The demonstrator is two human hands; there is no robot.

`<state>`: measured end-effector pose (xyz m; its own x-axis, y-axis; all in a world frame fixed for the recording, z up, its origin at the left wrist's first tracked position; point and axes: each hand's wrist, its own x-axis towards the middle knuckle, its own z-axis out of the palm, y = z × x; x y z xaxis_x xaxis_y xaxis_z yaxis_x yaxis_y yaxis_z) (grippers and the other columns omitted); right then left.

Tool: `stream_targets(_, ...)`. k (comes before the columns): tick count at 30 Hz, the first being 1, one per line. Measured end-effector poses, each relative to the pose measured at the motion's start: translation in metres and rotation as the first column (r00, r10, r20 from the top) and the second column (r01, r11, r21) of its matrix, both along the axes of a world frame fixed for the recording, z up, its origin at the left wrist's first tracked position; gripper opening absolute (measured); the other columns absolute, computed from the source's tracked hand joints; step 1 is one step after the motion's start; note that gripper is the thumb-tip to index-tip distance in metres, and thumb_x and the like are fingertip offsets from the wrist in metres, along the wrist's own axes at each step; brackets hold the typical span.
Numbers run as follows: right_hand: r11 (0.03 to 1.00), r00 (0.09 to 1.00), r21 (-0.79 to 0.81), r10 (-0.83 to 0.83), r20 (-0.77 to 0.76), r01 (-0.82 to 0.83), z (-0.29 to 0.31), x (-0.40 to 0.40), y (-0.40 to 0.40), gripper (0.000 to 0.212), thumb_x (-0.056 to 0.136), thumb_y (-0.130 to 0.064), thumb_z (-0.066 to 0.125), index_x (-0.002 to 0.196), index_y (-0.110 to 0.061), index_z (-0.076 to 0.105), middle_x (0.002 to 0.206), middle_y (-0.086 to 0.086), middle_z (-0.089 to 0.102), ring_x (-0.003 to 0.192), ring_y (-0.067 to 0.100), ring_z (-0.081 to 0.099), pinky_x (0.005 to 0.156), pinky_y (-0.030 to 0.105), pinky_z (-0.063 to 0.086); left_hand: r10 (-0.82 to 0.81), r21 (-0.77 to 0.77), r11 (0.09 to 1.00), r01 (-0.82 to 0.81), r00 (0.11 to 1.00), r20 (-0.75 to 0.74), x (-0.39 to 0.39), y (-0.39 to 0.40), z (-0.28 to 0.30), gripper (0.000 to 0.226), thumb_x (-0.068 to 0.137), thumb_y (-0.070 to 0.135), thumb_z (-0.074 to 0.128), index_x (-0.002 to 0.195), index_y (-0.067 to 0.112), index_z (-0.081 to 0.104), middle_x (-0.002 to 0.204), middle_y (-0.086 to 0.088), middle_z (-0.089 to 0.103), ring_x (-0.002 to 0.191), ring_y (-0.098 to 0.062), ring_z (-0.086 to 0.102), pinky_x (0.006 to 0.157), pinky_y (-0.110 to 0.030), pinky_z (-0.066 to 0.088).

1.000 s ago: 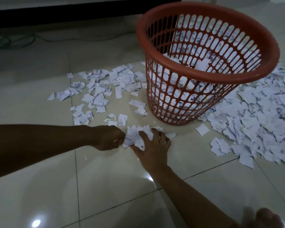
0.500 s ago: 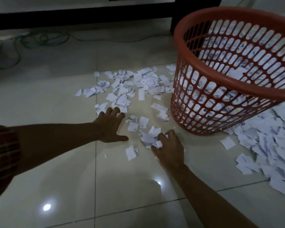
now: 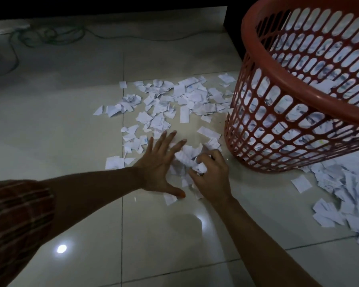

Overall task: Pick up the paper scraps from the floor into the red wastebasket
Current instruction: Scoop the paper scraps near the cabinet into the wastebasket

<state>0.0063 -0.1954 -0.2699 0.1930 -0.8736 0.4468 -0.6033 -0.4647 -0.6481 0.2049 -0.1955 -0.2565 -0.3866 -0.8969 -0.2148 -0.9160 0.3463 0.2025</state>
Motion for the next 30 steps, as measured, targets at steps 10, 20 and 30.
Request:
stream_targets(10,0.989,0.989,-0.043,-0.140,0.050,0.142,0.001,-0.037,0.007,0.018,0.072,-0.014,0.074,0.074,-0.002,0.062,0.082,0.009,0.056,0.076,0.016,0.050,0.067,0.022,0.043,-0.181,0.006,0.983,0.182,0.978,0.103,-0.050,0.009,-0.028,0.121,0.061,0.099,0.027,0.153,0.029,-0.010,0.161,-0.007,-0.016,0.143,-0.030,-0.030,0.113,-0.063,-0.006)
stream_targets(20,0.992,0.988,-0.035,-0.120,0.099,0.124,0.008,-0.042,0.014,0.013,0.072,-0.013,0.063,0.075,0.000,0.062,0.082,0.011,0.054,0.073,0.021,0.053,0.065,0.025,0.044,-0.255,-0.163,0.955,0.246,0.966,-0.038,-0.050,0.003,-0.031,0.058,0.096,0.061,0.031,0.123,0.014,0.053,0.122,-0.013,0.054,0.099,-0.032,0.048,0.080,-0.044,0.048)
stream_targets(30,0.996,0.983,-0.024,-0.086,0.161,0.091,0.027,-0.027,0.009,0.011,0.070,-0.012,0.065,0.074,-0.003,0.062,0.084,0.010,0.054,0.074,0.020,0.054,0.065,0.023,0.042,-0.219,0.134,0.969,0.207,0.973,0.075,-0.055,-0.021,-0.005,0.052,0.096,0.042,0.026,0.118,0.006,0.058,0.121,-0.017,0.060,0.106,-0.037,0.060,0.088,-0.042,0.049)
